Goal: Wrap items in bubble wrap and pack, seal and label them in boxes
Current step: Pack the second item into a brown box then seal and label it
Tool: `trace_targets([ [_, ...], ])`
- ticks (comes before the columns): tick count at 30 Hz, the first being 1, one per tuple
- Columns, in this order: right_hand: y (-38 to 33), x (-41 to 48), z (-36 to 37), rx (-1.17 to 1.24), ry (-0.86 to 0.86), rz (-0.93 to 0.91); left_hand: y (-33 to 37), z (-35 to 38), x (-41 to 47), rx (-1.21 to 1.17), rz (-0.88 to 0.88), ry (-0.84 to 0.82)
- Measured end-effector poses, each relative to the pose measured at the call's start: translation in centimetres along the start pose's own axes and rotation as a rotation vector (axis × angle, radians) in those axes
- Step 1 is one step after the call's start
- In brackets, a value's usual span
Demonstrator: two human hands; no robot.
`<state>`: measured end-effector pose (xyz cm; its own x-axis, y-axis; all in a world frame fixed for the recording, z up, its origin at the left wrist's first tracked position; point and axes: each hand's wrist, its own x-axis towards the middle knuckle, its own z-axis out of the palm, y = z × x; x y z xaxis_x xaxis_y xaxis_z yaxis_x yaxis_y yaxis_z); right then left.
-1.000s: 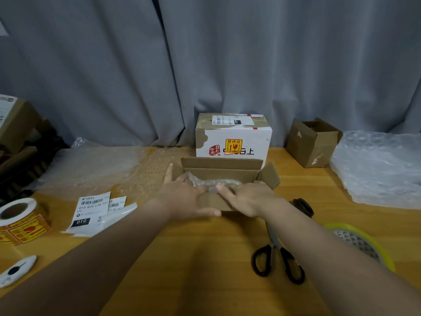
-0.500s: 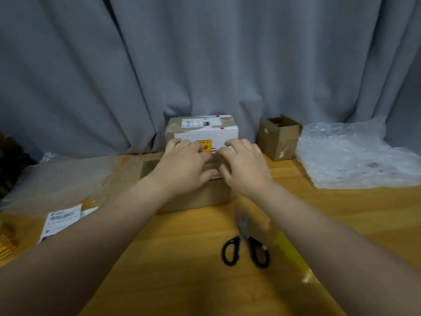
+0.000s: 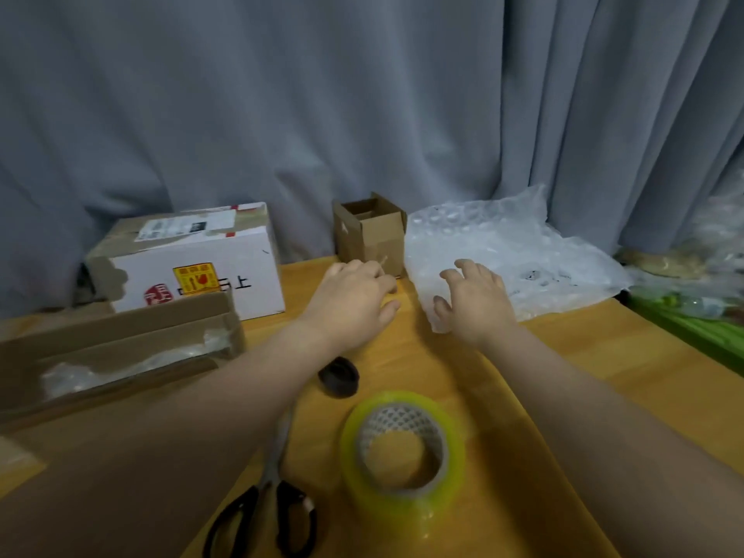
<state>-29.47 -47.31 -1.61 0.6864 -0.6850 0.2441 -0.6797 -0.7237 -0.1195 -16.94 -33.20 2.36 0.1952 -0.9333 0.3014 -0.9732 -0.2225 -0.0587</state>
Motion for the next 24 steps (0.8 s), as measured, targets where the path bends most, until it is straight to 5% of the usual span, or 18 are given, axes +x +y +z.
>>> trace_targets([
  [6,1.7,4.6,3.2,0.044,-0.263,0.269,-0.2,3.2,4.1,-0.075,-0.037,-0.066],
  [9,1.6,5.3,5.2,0.031,-0.260,0.341,-0.4,4.5,4.5,-0.207,-0.096,-0.064],
  [13,1.3,5.0,5.1,0.166,-0.037,0.403,-0.7,5.7,3.2,-0.229,-0.119,-0.109],
  [17,1.3,3.7,2.7,0.397,0.413,0.424,-0.8,5.2,1.8,-0.325,-0.159,-0.082],
  [21,-0.8,2.4,-1.0,0.704,0.707,0.402,-0.5,1.5,0.9,-0.610,-0.226,0.057],
  [24,-3.5,0.9,-4.3,0.837,0.764,0.190,-0.3,-2.3,-0.5,-0.975,-0.334,0.120],
])
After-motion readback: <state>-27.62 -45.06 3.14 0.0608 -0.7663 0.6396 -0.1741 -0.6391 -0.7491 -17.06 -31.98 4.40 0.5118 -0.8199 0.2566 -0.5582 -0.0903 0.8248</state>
